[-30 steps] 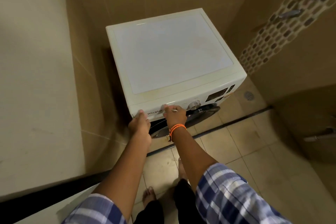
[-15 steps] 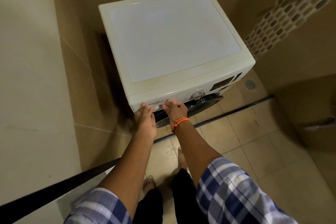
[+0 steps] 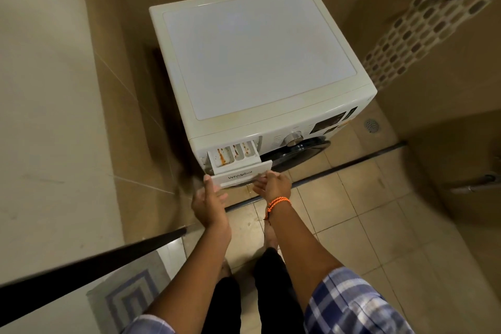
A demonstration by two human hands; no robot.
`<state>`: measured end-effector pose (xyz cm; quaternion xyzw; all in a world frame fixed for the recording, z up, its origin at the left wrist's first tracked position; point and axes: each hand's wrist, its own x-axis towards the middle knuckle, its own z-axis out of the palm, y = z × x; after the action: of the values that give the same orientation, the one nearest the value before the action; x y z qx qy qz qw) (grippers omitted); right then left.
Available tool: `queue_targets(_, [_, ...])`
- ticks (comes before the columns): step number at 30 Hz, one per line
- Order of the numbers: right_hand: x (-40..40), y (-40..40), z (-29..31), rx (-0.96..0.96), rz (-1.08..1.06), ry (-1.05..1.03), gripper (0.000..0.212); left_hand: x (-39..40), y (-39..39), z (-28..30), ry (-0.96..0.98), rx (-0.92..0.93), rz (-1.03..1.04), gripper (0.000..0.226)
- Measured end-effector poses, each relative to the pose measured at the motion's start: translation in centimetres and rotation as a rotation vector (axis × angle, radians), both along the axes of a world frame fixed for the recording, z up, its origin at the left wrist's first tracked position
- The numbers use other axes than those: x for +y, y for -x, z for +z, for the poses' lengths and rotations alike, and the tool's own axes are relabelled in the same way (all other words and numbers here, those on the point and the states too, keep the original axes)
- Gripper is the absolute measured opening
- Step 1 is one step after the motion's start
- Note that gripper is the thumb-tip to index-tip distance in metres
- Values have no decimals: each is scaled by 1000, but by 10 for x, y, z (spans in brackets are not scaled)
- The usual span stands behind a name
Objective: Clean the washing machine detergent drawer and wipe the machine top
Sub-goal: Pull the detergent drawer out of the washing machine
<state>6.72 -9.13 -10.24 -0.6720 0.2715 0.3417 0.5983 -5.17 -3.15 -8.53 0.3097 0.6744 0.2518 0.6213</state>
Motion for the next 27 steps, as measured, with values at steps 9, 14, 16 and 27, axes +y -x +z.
queue_targets(9, [30,-50,11,-508,682,217,22,62,-24,-13,-62,76,-410,37])
queue_targets(14, [28,-46,1,-536,668,280,23,62,-22,-13,-63,106,-390,40])
queue_targets(16, [19,-39,0,-551,654,283,24,52,-18,-11,-58,115,-393,39])
queue_targets(27, [-26,-6,5,-640,712,348,23,11,10,-14,-50,189,-482,37])
